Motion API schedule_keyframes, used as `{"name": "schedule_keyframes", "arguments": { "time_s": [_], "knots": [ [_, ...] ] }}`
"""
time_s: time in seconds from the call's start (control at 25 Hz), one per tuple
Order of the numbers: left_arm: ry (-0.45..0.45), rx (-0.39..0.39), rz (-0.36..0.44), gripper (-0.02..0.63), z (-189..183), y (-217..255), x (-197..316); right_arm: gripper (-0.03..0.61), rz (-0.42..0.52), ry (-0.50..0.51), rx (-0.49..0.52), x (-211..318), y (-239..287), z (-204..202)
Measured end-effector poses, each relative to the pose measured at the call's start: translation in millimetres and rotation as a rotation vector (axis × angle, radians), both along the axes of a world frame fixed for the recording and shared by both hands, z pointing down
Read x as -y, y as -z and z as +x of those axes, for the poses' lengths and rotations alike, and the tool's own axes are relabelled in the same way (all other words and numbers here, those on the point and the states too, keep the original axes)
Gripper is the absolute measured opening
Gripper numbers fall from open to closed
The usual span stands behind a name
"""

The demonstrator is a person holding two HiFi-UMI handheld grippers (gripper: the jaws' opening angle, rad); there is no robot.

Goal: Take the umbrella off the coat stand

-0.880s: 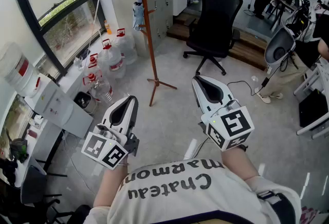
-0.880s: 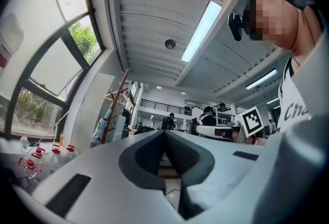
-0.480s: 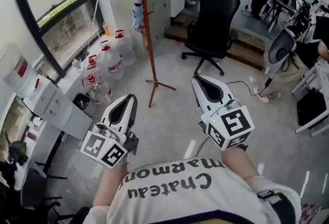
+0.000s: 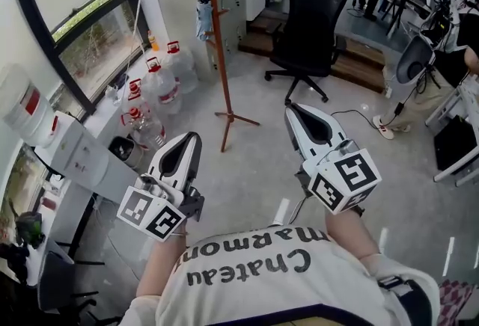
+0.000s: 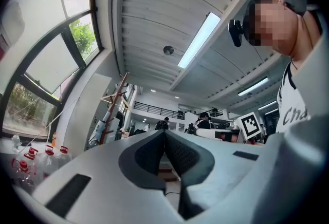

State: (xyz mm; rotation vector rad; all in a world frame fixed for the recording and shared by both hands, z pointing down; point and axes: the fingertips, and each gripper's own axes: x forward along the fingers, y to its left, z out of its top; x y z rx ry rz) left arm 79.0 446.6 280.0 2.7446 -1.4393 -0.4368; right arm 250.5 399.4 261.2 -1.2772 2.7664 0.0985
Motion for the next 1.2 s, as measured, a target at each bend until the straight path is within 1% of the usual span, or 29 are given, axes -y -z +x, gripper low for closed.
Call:
{"name": "schedule_keyframes", "arguments": {
  "time_s": [0.16,0.28,0.4,0.6,0.76,0.84,0.96,1.04,1.2],
  "knots": [
    [0.030,-0.039,0.006,0.023,-25,-3,-2,0.035,0.000,-0.015,-0.035,0,-7,-10],
    [0.040,-0.034,0.008,0.023,-33,-5,-6,0.035,0.025,-0.025,-0.059,1,-3,-13],
    [0.041,-0.043,0.001,0.023,-38,-8,-6,0.035,0.008,-0.026,-0.072,12,-9,-18],
    [0.057,-0.047,-0.019,0.023,-52,-15,23,0.035,-0.024,0.024,-0.078,43,-17,-40],
    [0.051,-0.056,-0.045,0.023,-41,-29,61,0.035,-0.040,0.014,-0.138,77,-36,-30],
    [0.052,-0.045,-0.052,0.023,-36,-32,86,0.035,-0.049,0.006,-0.130,105,-43,-21],
    [0.054,-0.029,-0.061,0.023,-23,-35,130,0.035,-0.066,0.003,-0.099,154,-50,-7],
    [0.046,-0.022,-0.072,0.023,-9,-39,163,0.035,-0.082,0.004,-0.099,188,-57,4],
    [0.068,-0.014,-0.047,0.023,13,-39,237,0.035,-0.123,-0.002,-0.113,265,-78,33]
  ]
}}
